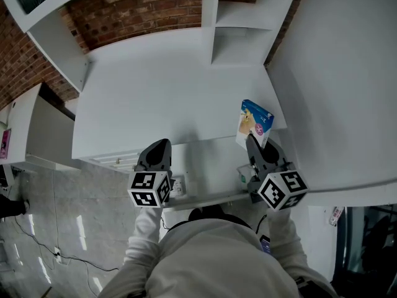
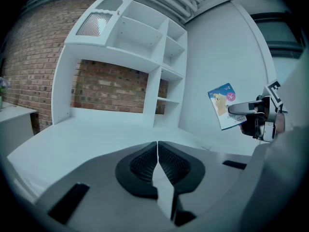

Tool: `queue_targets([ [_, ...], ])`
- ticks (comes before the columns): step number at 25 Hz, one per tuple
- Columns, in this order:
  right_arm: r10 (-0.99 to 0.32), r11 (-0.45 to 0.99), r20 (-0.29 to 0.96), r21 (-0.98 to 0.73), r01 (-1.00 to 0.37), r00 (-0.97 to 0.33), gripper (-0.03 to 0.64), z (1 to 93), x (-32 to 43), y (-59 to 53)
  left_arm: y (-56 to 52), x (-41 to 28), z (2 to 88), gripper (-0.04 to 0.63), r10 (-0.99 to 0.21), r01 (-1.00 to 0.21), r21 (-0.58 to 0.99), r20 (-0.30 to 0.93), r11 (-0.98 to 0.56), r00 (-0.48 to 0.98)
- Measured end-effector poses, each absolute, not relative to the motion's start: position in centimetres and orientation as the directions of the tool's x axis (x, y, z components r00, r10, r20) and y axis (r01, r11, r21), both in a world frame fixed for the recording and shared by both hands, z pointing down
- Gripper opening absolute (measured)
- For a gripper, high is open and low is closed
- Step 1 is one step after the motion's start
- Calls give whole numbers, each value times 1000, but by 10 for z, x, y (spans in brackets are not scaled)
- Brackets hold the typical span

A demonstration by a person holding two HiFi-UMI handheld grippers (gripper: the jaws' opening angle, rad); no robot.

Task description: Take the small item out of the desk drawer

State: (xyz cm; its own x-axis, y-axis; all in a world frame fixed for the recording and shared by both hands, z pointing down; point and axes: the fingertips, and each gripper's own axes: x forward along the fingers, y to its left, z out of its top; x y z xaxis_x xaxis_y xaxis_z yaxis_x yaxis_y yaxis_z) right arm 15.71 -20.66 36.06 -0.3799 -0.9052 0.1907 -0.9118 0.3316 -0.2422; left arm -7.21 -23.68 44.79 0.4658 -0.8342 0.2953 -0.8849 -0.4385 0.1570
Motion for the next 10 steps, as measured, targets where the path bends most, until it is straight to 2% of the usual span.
queue_targets([
  [10,-909,340,167,-234,-911,-383,81,357,156,-206,-235,-72,450,23,-834,-884,159,296,-439,467],
])
